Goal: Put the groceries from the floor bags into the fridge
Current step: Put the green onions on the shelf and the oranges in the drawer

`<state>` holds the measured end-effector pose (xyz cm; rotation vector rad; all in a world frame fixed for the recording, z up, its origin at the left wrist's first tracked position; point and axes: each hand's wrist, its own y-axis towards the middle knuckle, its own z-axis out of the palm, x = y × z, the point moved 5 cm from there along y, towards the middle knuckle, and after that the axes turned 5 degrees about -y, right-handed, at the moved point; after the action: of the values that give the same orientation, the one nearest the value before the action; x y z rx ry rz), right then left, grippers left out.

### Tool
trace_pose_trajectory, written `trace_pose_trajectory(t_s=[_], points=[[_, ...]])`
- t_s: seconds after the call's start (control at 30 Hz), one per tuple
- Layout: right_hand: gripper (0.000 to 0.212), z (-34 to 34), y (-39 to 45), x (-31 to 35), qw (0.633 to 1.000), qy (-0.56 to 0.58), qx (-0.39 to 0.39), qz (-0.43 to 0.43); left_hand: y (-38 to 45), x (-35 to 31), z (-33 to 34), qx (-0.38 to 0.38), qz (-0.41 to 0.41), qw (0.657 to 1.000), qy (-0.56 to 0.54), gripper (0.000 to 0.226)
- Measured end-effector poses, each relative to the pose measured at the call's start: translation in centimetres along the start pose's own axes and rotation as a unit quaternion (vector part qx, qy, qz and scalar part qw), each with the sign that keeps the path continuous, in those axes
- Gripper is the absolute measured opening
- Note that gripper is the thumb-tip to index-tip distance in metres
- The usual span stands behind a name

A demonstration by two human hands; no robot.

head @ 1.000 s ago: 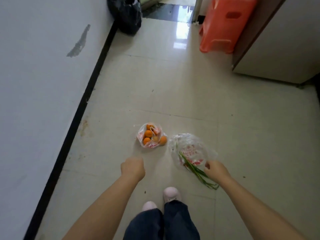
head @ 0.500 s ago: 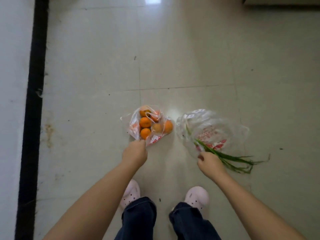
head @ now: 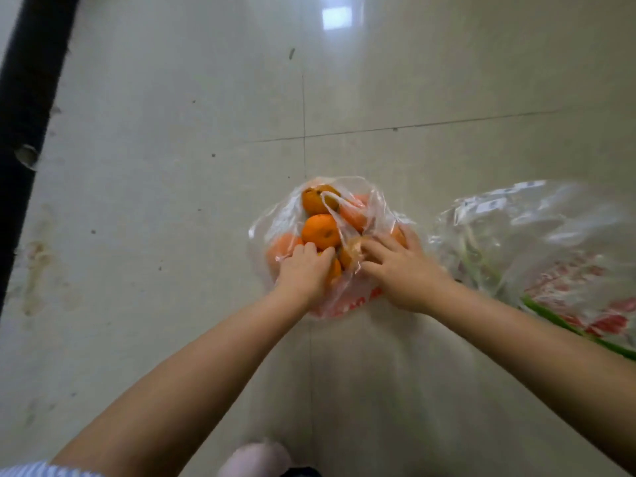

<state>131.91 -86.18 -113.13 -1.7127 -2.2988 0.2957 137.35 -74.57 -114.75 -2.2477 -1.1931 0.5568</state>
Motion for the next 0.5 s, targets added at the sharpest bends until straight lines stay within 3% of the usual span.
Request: trace_pose_trajectory(t_s=[0.1,0.23,0.3,0.43,0.5], points=[[0.014,0.5,-0.8,-0.9,0.998,-0.057,0.01,0.031,-0.3,-0.9,0.3,-0.031,-0.007,0.999,-0.015,0.051],[0.037,1.2,-1.6,-1.3,0.995,-0.034,0.066,0.066,-0.2,-1.4,0.7,-0.014,-0.002,1.0,-0.013,0.048],[0.038,2.0,-1.7,-1.1,0.994,-0.026,0.085,0.067,0.0,-1.1,0.8,-0.01,0.001,1.0,-0.018,0.049],[0.028,1.6,-2.0,-1.1,0.998,-0.033,0.026,0.039,-0.1,-0.7,0.3,-0.002,-0.001,0.999,-0.04,0.042],[0.034,1.7,-2.4,-1.3,0.996,-0.021,0.061,0.057,-0.8,-0.3,-0.3,-0.014,-0.024,0.997,-0.065,0.04]])
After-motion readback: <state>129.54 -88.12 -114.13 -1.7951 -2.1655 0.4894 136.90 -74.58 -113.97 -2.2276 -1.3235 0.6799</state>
